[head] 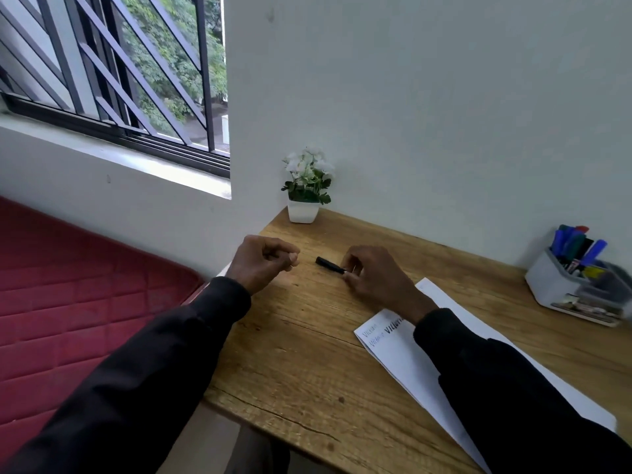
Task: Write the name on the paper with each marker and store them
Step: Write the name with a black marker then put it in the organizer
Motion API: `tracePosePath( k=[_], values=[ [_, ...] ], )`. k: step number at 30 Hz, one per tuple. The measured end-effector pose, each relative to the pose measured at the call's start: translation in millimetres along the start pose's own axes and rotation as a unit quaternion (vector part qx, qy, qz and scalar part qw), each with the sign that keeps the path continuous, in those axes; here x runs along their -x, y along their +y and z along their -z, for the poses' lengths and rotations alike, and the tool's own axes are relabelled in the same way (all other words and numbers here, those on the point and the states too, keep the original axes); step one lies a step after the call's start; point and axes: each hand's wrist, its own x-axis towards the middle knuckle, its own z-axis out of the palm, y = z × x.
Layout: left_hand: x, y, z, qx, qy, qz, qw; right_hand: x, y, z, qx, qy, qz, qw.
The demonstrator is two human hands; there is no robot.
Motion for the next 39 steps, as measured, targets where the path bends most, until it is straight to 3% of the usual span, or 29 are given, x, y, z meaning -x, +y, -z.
tracePosePath(
  k=[8,13,17,21,23,28,35,39],
  values=[
    [-14,30,-59,-0.045,-0.094,-0.093,0.990,35,14,44,-0.066,0.100,0.044,0.992],
    [-22,50,-85,-0.014,-0.075,-0.112,0.991,61,24,87,-0.175,0.164,-0.047,0.970],
    [-23,72,-110,0.060,-0.107,-0.130,0.984,80,32,110,-0.475,0.117,-0.119,0.864],
    [-23,85,-134,0.092,-0.127,-0.140,0.978,88,38,111,-0.606,0.093,-0.179,0.769],
    [-24,88,-141,0.113,-0.133,-0.142,0.974,90,45,109,-0.635,0.097,-0.188,0.743],
    [-27,92,-154,0.110,-0.160,-0.150,0.969,91,55,102,-0.546,0.092,-0.151,0.819],
    [-43,85,-151,0.053,-0.195,-0.151,0.968,90,71,117,-0.531,-0.035,-0.111,0.840],
    [-55,65,-152,-0.015,-0.156,-0.153,0.976,86,84,109,-0.551,0.050,-0.145,0.820]
  ],
)
